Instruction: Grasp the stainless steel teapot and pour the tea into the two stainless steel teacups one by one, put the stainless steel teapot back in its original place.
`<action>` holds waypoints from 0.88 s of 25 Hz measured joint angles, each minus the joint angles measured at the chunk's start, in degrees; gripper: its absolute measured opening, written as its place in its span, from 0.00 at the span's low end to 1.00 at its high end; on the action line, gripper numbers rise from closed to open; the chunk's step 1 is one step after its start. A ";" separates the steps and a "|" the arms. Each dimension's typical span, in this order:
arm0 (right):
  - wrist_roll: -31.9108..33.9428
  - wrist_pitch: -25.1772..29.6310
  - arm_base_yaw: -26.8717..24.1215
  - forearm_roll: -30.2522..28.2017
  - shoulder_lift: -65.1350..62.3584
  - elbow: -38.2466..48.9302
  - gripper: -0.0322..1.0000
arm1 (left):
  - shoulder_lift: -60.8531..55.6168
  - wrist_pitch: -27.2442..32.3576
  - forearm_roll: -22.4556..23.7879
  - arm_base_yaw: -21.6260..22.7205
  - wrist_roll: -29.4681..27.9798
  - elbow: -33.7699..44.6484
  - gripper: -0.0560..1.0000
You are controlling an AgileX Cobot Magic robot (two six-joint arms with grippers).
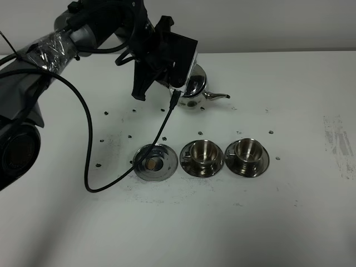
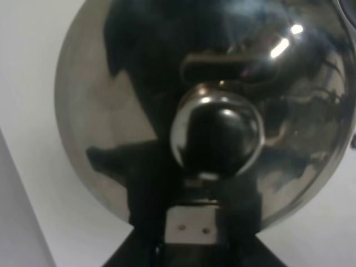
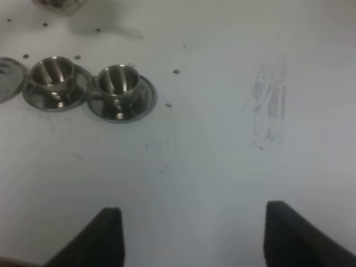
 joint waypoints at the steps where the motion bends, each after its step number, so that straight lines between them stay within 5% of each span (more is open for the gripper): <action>1: 0.00 0.00 0.00 0.00 0.00 0.00 0.57 | 0.06 -0.46 -0.08 -0.36 0.88 -0.05 0.25; 22: 0.00 0.00 0.00 0.00 0.00 0.00 0.57 | 1.70 -4.38 -0.43 -3.46 10.69 -0.48 0.25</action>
